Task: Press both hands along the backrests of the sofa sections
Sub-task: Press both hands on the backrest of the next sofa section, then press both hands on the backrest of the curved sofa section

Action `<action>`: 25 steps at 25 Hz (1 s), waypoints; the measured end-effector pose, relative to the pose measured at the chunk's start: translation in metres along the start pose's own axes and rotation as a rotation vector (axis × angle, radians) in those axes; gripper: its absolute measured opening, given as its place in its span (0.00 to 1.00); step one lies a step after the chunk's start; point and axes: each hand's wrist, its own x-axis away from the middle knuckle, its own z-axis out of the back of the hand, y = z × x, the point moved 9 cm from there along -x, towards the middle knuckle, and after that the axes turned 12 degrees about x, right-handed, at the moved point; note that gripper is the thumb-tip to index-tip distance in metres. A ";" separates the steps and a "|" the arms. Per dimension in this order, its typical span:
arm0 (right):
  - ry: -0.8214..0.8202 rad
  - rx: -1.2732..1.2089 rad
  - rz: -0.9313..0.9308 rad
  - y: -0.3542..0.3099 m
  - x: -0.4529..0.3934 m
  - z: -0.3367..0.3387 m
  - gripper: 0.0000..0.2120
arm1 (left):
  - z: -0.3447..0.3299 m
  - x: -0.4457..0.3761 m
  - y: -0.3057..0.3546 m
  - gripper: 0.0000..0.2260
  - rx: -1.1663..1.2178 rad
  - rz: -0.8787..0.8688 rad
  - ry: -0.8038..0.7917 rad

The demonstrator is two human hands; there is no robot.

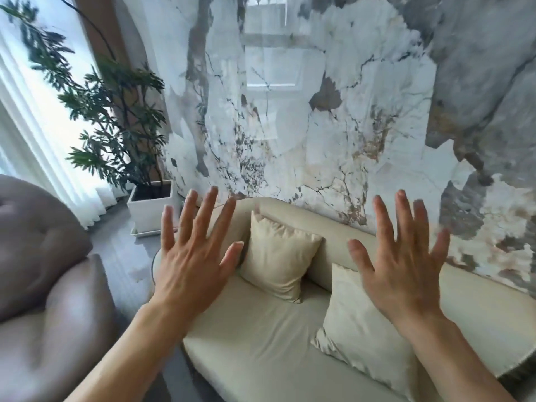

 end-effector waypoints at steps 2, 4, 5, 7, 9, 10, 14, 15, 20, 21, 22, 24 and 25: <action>0.024 -0.037 0.043 -0.053 -0.012 -0.002 0.34 | 0.022 0.004 -0.044 0.29 -0.021 0.042 0.020; 0.035 -0.064 0.076 -0.097 -0.023 -0.012 0.34 | 0.033 0.006 -0.082 0.29 -0.053 0.074 0.041; 0.038 -0.074 0.086 -0.115 -0.029 -0.018 0.34 | 0.034 0.006 -0.096 0.29 -0.065 0.084 0.045; 0.034 -0.099 0.102 -0.154 -0.041 -0.038 0.34 | 0.032 0.004 -0.129 0.29 -0.083 0.102 0.041; 0.027 -0.108 0.110 -0.191 -0.056 -0.062 0.34 | 0.020 -0.008 -0.164 0.29 -0.095 0.110 0.022; 0.021 -0.110 0.110 -0.207 -0.065 -0.076 0.33 | 0.012 -0.016 -0.181 0.29 -0.099 0.106 0.018; 0.018 -0.105 0.052 -0.253 -0.109 -0.132 0.34 | -0.032 -0.069 -0.241 0.29 -0.072 0.069 -0.001; 0.005 -0.100 0.028 -0.262 -0.124 -0.148 0.34 | -0.044 -0.088 -0.255 0.30 -0.056 0.059 -0.005; -0.070 -0.023 -0.032 -0.295 -0.187 -0.221 0.35 | -0.105 -0.168 -0.314 0.29 0.011 -0.001 -0.034; -0.089 -0.002 -0.037 -0.297 -0.193 -0.233 0.35 | -0.118 -0.177 -0.322 0.30 0.033 -0.003 -0.046; -0.110 0.020 -0.053 -0.297 -0.200 -0.247 0.35 | -0.134 -0.188 -0.329 0.30 0.059 -0.010 -0.062; -0.141 0.065 -0.099 -0.288 -0.213 -0.272 0.34 | -0.172 -0.211 -0.338 0.30 0.098 -0.037 -0.109; -0.165 0.089 -0.123 -0.282 -0.219 -0.285 0.34 | -0.192 -0.221 -0.341 0.30 0.113 -0.059 -0.137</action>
